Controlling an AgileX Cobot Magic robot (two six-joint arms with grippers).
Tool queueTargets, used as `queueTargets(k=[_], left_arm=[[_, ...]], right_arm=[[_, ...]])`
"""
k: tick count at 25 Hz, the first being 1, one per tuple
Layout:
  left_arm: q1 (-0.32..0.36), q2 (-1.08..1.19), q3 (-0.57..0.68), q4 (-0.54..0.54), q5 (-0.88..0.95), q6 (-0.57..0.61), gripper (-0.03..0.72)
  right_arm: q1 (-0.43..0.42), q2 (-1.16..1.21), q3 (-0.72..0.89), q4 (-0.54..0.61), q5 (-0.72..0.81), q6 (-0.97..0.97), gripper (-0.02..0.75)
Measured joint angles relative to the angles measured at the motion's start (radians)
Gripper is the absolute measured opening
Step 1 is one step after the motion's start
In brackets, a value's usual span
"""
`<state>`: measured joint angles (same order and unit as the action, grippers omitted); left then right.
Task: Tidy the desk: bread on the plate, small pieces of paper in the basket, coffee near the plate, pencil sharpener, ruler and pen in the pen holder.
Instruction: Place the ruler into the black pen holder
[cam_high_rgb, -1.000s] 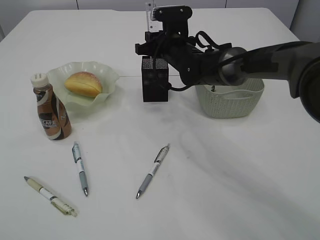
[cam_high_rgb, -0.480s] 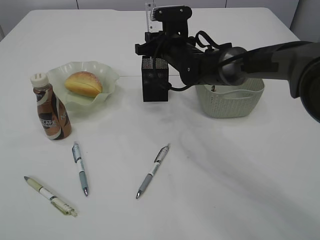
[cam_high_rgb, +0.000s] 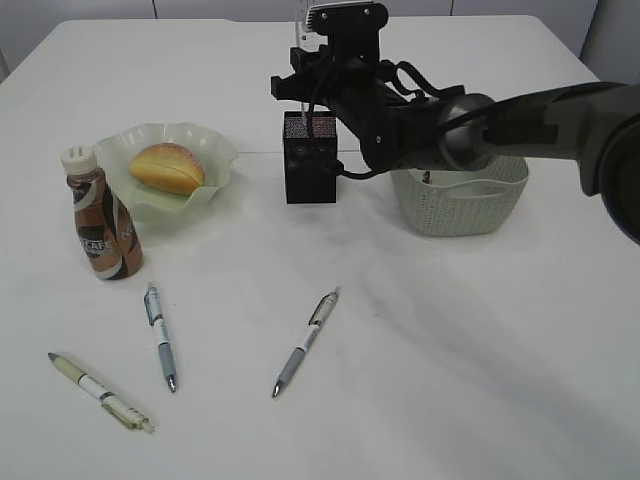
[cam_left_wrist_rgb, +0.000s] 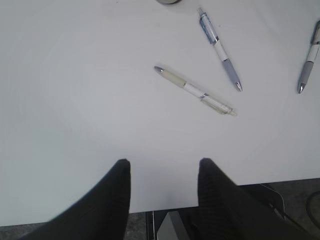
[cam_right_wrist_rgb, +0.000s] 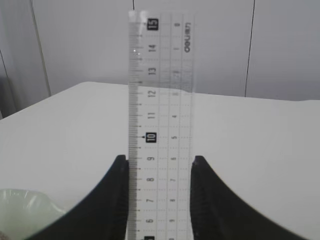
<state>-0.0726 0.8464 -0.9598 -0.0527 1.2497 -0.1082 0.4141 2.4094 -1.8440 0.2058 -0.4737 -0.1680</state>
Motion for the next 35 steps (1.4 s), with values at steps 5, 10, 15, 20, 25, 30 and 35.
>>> queueTargets(k=[5,10,15,20,25,30,35], left_arm=[[0.000,0.000,0.000,0.000,0.000,0.000,0.323],[0.000,0.000,0.000,0.000,0.000,0.000,0.319],[0.000,0.000,0.000,0.000,0.000,0.000,0.316],[0.000,0.000,0.000,-0.002,0.000,0.000,0.315],[0.000,0.000,0.000,-0.003,0.000,0.000,0.315],[0.000,0.000,0.000,-0.005,0.000,0.000,0.314],[0.000,0.000,0.000,-0.011,0.000,0.000,0.309]], right_arm=[[-0.002,0.000,0.000,0.000,-0.002,0.000,0.253],[-0.013,0.000,-0.002,0.024,0.001,0.000,0.253],[-0.040,0.000,-0.002,0.046,0.029,0.000,0.253],[-0.044,0.000,-0.002,0.027,0.038,0.000,0.253],[-0.044,0.000,-0.002,-0.007,0.038,0.022,0.253],[-0.044,0.000,-0.002,-0.095,0.029,0.115,0.253],[-0.044,0.016,-0.021,-0.110,0.025,0.130,0.252]])
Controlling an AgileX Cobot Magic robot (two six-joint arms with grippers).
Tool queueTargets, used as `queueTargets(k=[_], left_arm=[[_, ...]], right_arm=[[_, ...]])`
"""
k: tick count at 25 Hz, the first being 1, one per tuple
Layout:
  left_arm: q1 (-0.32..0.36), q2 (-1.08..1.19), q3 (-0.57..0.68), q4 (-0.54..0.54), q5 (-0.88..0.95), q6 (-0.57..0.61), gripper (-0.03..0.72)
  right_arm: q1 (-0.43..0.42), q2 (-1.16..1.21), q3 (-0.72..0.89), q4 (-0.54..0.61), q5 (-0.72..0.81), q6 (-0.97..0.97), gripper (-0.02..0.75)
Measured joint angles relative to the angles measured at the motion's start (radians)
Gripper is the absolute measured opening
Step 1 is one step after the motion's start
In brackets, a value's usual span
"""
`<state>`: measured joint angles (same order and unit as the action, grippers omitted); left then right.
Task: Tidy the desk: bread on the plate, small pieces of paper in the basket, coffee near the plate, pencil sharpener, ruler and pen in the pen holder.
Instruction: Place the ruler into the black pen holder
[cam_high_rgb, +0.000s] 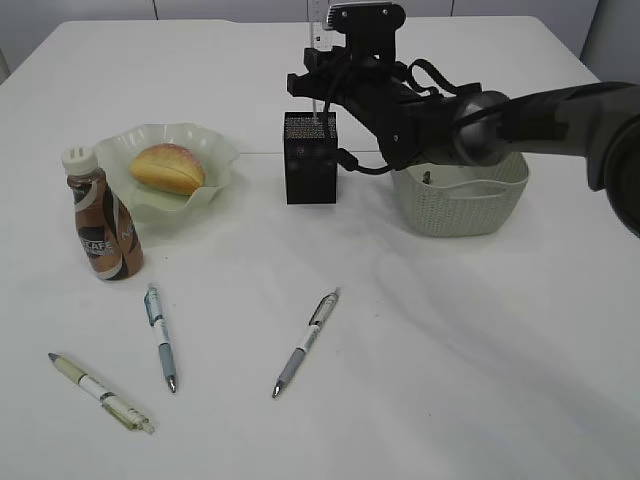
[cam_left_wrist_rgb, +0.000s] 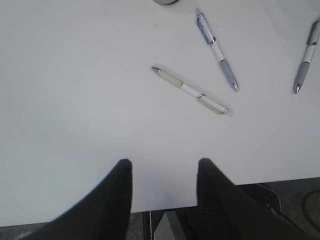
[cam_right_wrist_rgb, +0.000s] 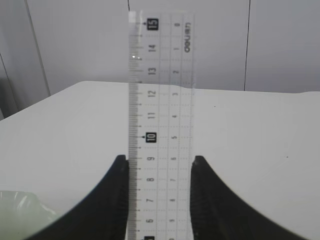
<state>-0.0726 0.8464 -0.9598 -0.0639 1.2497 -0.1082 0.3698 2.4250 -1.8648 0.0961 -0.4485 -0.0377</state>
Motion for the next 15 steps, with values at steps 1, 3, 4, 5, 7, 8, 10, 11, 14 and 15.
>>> queueTargets(k=[1,3,4,5,7,8,10,11,14,15], left_arm=[[0.000,0.000,0.000,0.000,0.000,0.000,0.309],[0.000,0.000,0.000,0.000,0.000,0.000,0.308],[0.000,0.000,0.000,0.000,0.000,0.000,0.308],[0.000,0.000,0.000,0.000,0.000,0.000,0.308],[0.000,0.000,0.000,0.000,0.000,0.000,0.308],[0.000,0.000,0.000,0.000,0.000,0.000,0.308],[0.000,0.000,0.000,0.000,0.000,0.000,0.308],[0.000,0.000,0.000,0.000,0.000,0.000,0.308],[0.000,0.000,0.000,0.000,0.000,0.000,0.308],[0.000,0.000,0.000,0.000,0.000,0.000,0.308]], right_arm=[[0.000,0.013,-0.018,-0.002,0.004,0.002,0.252],[0.000,0.038,-0.052,-0.002,0.025,0.004,0.253],[0.000,0.050,-0.063,-0.002,0.029,0.004,0.252],[0.000,0.056,-0.068,-0.002,0.033,0.004,0.253],[0.000,0.060,-0.072,-0.002,0.041,0.004,0.253],[0.000,0.060,-0.074,-0.002,0.041,0.004,0.253],[0.000,0.060,-0.076,-0.006,0.041,0.006,0.253],[0.000,0.060,-0.076,-0.012,0.043,0.006,0.253],[0.000,0.060,-0.076,-0.028,0.048,0.006,0.253],[0.000,0.060,-0.076,-0.033,0.050,0.006,0.252]])
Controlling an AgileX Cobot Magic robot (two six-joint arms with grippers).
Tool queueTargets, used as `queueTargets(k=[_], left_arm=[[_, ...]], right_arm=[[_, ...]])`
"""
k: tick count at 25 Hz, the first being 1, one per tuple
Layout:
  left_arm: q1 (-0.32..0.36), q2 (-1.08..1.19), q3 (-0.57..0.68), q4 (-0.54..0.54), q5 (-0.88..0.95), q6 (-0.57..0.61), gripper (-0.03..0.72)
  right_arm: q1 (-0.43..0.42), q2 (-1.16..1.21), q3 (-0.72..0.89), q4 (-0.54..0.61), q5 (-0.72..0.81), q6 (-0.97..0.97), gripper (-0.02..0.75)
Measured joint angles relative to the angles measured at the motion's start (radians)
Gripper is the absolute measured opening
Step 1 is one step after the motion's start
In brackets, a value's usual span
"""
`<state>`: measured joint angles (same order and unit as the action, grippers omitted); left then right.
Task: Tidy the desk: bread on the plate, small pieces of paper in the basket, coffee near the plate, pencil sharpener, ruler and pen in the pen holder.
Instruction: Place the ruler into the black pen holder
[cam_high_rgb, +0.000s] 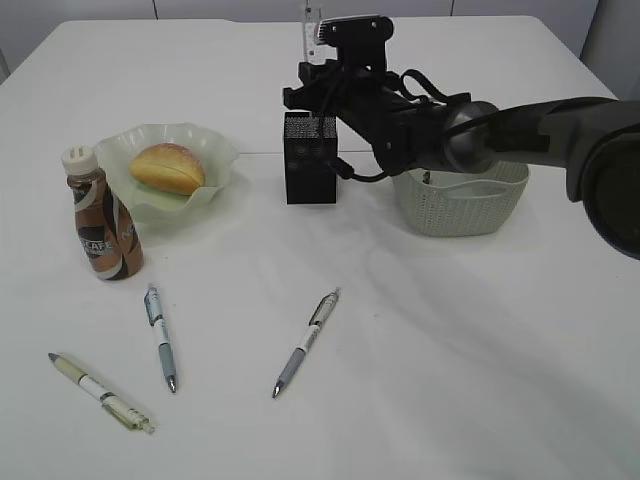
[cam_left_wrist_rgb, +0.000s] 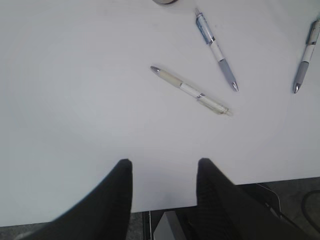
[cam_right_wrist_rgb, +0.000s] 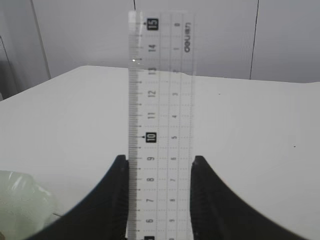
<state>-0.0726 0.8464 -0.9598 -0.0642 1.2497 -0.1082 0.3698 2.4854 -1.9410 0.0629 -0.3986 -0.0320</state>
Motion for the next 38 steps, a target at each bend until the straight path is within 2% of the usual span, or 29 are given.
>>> queueTargets(k=[22,38], left_arm=[[0.000,0.000,0.000,-0.004,0.000,0.000,0.308],[0.000,0.000,0.000,-0.006,-0.008,0.000,0.308]], right_arm=[[0.000,0.000,0.000,-0.022,0.006,0.000,0.256],[0.000,0.000,0.000,-0.022,0.027,0.000,0.313]])
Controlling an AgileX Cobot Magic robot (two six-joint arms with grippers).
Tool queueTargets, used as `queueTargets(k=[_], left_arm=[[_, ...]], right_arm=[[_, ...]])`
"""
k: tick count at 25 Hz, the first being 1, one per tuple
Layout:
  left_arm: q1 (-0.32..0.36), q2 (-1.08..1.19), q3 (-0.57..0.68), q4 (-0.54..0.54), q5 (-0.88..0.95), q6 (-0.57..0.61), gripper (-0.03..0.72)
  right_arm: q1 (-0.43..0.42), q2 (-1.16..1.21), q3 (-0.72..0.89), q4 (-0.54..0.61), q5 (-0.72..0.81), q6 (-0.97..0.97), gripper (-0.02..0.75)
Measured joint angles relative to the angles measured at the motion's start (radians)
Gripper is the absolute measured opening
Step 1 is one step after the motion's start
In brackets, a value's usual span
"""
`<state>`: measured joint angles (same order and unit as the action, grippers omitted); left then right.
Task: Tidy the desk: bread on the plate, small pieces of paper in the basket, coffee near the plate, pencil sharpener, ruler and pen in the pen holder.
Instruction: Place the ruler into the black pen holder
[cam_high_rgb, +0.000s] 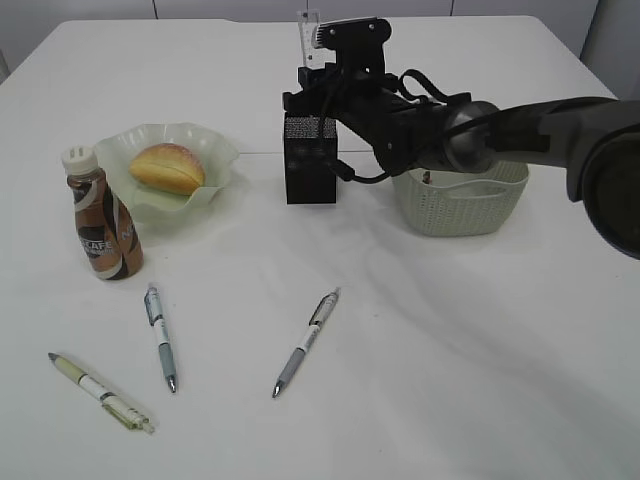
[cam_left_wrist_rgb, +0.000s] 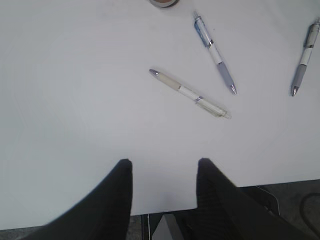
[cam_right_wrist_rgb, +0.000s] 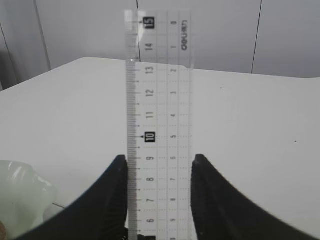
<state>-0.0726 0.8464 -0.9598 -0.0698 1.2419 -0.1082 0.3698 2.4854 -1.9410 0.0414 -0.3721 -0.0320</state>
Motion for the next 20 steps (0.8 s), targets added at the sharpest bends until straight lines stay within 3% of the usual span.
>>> queueTargets(k=[14,20], left_arm=[[0.000,0.000,0.000,-0.008,-0.007,0.000,0.308],[0.000,0.000,0.000,-0.008,-0.023,0.000,0.308]], right_arm=[[0.000,0.002,0.000,0.000,-0.023,-0.001,0.316],[0.000,0.006,-0.006,-0.017,0.058,-0.003,0.331]])
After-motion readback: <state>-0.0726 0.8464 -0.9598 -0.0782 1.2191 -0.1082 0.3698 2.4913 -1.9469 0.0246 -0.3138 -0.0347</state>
